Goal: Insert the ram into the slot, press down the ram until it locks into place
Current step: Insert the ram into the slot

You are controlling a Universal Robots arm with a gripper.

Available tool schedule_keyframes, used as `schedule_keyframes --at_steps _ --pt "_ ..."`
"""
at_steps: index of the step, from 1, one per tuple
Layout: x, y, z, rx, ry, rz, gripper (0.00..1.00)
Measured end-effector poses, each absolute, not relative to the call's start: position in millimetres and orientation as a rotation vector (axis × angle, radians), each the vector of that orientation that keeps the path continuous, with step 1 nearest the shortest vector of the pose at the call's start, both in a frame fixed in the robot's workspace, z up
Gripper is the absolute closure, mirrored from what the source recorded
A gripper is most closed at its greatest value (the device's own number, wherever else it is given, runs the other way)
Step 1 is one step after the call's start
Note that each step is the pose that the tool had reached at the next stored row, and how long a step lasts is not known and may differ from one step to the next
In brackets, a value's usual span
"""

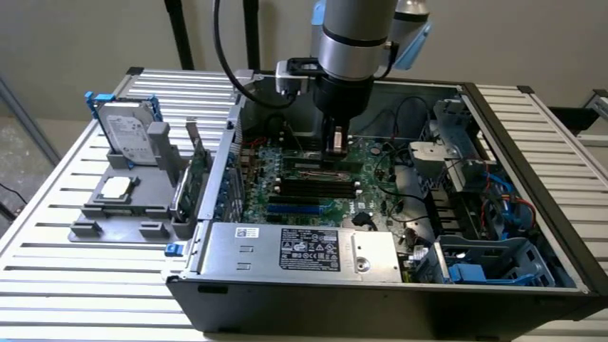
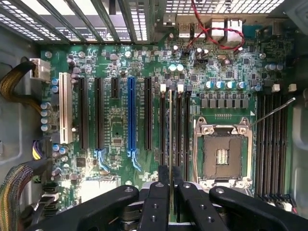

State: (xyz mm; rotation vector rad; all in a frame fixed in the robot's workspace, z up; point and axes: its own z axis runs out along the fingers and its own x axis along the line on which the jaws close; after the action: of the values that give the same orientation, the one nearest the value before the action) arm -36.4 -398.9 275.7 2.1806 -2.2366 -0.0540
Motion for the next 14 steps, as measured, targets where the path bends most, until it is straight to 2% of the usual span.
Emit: schedule_keyframes --at_steps 14 --pt "-36 -399 250 2.181 -2.237 -0.053 0.87"
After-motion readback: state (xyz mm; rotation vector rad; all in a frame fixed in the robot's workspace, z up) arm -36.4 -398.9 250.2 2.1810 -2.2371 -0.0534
